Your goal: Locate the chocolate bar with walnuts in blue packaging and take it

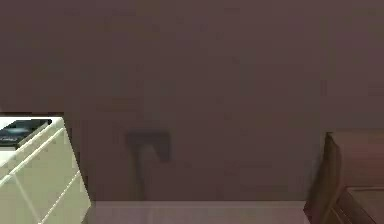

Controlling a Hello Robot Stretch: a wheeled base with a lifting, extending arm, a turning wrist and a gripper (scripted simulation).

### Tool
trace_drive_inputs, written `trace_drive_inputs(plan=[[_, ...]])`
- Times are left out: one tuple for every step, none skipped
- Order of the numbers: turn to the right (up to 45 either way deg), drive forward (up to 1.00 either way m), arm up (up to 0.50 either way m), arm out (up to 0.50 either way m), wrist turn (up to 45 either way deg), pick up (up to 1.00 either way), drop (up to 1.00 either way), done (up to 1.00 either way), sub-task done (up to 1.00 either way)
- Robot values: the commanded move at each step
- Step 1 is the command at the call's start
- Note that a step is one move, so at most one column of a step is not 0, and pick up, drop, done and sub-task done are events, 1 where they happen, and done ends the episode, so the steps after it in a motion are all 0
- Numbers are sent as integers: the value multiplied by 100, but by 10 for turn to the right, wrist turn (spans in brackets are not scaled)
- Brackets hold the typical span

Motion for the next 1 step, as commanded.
trace_drive_inputs(plan=[[-450,0,0,0,0,0,0,0,0]])
